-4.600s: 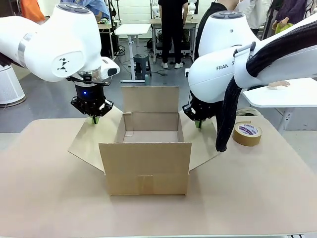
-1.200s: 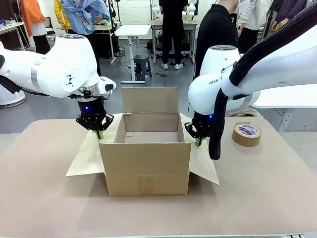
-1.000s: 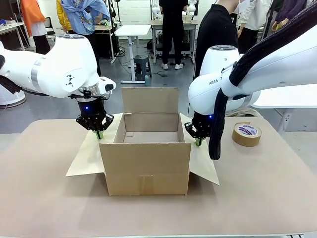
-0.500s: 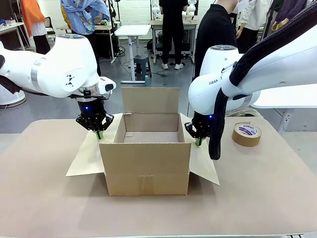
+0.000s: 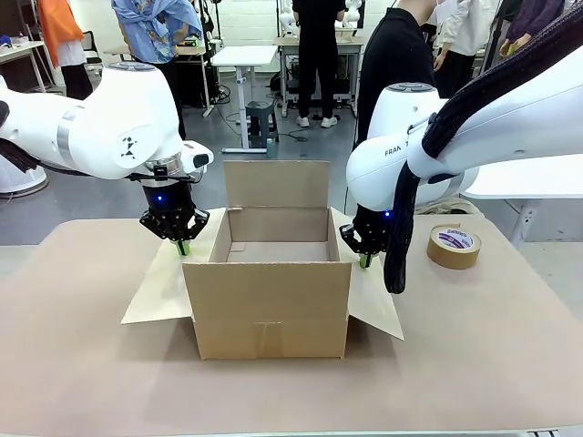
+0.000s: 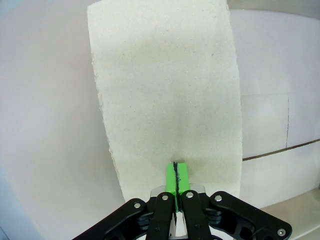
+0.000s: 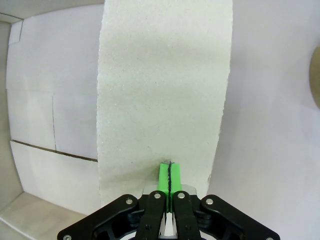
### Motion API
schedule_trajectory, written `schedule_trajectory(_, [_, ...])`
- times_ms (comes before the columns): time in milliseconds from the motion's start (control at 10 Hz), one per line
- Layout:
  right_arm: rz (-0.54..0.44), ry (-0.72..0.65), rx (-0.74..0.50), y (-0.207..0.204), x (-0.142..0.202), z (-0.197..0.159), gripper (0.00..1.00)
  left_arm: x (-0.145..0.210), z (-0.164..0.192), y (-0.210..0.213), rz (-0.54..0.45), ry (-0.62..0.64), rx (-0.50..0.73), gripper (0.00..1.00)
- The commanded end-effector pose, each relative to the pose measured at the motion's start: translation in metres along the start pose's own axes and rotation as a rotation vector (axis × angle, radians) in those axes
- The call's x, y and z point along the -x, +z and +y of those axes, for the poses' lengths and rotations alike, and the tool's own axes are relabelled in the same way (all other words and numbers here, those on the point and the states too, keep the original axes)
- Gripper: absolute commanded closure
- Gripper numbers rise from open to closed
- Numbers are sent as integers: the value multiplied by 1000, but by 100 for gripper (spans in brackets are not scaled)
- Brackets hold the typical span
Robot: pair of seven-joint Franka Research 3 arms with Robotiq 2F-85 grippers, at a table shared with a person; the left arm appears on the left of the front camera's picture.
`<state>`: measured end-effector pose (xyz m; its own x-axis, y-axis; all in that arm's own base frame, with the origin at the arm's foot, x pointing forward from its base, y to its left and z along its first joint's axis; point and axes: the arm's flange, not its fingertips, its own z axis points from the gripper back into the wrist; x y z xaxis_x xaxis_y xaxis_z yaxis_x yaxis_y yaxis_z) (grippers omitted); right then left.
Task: Wrap the clocks to prevent damage.
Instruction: Once the human has placed the objects inside and stepped back, release both hands from the side flaps of the Package Box.
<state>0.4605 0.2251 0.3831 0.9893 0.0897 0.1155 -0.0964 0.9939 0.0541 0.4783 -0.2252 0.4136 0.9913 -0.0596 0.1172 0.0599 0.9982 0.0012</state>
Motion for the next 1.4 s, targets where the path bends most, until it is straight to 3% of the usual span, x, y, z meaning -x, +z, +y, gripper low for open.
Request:
schedule_trajectory(0, [5, 7, 8, -2, 1, 1, 99, 0, 0, 0, -1, 0, -4, 100])
schedule_trajectory(1300, [5, 7, 8, -2, 1, 1, 99, 0, 0, 0, -1, 0, -4, 100])
